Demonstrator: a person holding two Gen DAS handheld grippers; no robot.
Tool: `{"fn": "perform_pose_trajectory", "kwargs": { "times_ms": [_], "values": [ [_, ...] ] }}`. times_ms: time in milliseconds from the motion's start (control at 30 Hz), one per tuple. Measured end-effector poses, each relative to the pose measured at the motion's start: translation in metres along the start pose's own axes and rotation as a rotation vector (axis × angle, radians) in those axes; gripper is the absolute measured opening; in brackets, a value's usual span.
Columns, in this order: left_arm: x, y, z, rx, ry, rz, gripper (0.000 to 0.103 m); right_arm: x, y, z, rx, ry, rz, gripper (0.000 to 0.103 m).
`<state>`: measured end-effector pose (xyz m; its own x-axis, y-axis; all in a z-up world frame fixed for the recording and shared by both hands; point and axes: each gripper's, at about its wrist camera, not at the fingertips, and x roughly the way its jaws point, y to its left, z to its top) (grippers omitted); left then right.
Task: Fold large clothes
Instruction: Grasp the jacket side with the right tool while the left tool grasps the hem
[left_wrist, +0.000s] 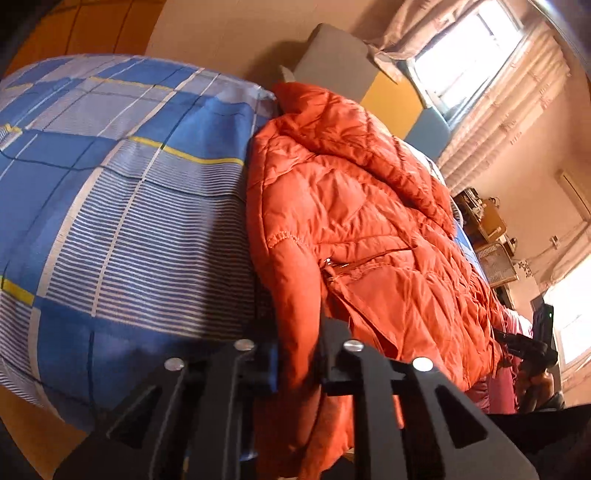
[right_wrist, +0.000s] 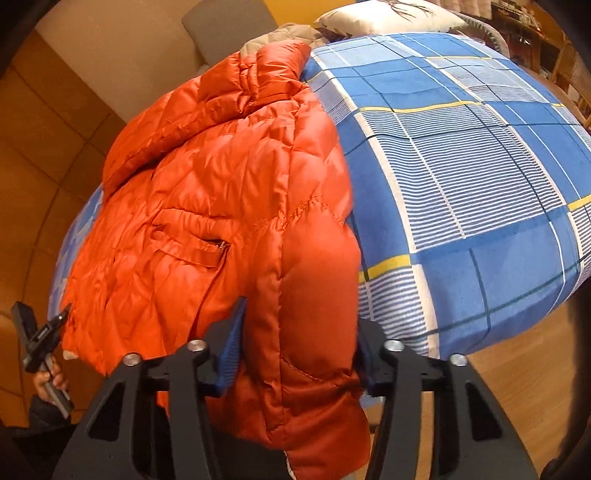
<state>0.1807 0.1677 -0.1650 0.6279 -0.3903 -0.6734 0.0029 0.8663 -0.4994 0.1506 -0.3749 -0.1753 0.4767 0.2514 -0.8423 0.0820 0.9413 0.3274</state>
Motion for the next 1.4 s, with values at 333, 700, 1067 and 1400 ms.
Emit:
{"fn": "perform_pose_trajectory", "kwargs": {
  "times_ms": [333,700,1067,1400],
  "values": [
    [-0.016,-0.012,-0.014,0.071,0.031,0.002,0.01,-0.027,-0.008,0.001,-0.013,-0.045,0.053,0.017],
    [-0.004,0.012,-0.032,0.012,0.11,-0.02,0.029,-0.006,-0.039,-0.019,0.099,0.042,0.084,0.058],
    [-0.046,-0.007,-0.022,0.076,0.026,-0.136,0.006,-0.044,-0.005,-0.015,-0.042,-0.025,0.169,0.011],
    [-0.087,-0.023,0.029,0.07,-0.136,-0.274,0.006,-0.098,0.023,0.047,-0.039,-0.249,0.306,0.01]
  ]
}}
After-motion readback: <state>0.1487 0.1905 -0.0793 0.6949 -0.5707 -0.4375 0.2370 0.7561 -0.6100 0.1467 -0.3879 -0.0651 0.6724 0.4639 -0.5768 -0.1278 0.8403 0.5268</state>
